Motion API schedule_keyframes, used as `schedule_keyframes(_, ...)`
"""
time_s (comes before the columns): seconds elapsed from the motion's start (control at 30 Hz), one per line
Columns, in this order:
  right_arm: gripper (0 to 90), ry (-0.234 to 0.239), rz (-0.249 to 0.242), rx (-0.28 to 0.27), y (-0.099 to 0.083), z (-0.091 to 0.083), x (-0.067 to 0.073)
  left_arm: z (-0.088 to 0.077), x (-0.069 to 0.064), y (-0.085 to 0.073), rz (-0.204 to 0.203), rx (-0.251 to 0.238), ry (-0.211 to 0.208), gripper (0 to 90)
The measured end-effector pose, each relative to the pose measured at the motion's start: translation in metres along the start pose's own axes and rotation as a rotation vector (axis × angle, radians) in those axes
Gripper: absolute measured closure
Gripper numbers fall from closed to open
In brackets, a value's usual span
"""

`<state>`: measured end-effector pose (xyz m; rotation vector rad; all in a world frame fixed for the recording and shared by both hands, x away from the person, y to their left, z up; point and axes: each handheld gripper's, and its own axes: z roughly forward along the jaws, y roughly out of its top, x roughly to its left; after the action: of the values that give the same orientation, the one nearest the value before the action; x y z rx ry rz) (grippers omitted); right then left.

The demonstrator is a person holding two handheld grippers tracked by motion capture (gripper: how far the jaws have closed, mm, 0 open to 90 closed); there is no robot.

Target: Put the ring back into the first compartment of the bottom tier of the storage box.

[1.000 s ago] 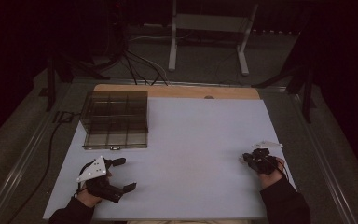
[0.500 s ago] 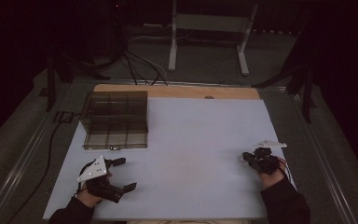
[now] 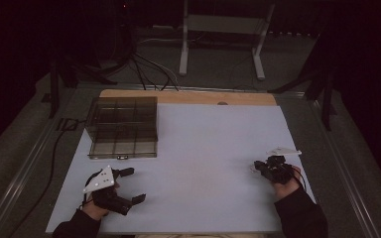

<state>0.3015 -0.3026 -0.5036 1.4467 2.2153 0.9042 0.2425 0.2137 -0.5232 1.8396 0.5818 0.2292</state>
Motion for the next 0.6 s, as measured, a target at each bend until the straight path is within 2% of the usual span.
schedule_keyframes(0.37, 87.1, 0.04, -0.005, -0.003, 0.008, 0.002, 0.007, 0.0, -0.001, 0.0, 0.006, 0.001, -0.004, 0.7)
schedule_keyframes(0.6, 87.1, 0.054, -0.028, 0.005, 0.012, 0.006, 0.015, 0.0, -0.001, 0.0, 0.006, -0.001, -0.004, 0.7)
